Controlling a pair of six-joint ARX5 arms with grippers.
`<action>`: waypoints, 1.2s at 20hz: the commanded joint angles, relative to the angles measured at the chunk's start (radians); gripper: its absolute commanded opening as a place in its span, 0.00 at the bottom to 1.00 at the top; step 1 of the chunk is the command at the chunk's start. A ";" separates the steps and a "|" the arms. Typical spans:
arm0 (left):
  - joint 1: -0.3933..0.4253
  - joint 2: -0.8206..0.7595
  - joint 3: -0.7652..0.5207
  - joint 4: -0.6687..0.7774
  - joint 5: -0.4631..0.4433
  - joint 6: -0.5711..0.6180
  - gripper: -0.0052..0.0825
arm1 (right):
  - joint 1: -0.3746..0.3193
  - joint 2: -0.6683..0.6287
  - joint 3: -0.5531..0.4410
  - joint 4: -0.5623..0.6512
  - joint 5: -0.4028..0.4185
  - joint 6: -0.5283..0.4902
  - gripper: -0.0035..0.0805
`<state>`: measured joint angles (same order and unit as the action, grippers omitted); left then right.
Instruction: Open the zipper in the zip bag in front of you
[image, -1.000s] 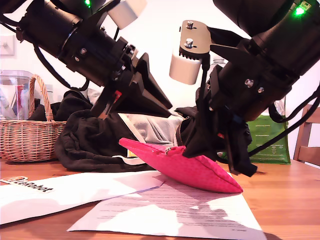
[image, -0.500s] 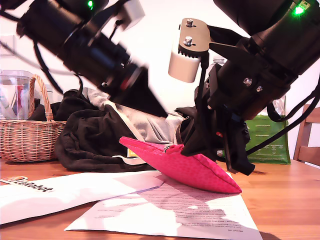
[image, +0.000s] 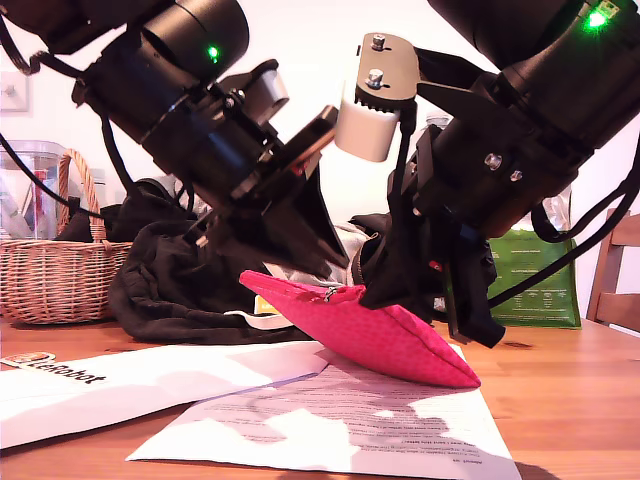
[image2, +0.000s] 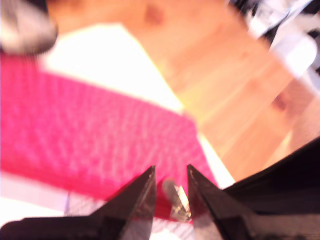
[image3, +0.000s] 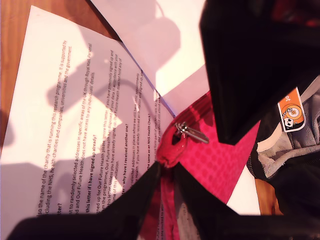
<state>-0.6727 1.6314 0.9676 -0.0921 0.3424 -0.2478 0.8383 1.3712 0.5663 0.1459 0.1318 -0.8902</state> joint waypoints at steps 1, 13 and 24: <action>-0.004 -0.005 0.027 -0.032 0.002 -0.015 0.25 | -0.003 -0.002 -0.002 0.013 -0.007 0.005 0.03; -0.006 0.012 0.063 -0.126 0.047 -0.006 0.25 | -0.003 -0.002 -0.002 0.014 -0.024 0.000 0.03; 0.023 0.013 0.077 -0.147 0.054 0.019 0.25 | -0.001 -0.103 -0.001 0.013 -0.081 -0.032 0.03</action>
<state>-0.6525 1.6314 1.0306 -0.2390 0.4080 -0.2333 0.8375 1.2831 0.5663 0.1383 0.0582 -0.9207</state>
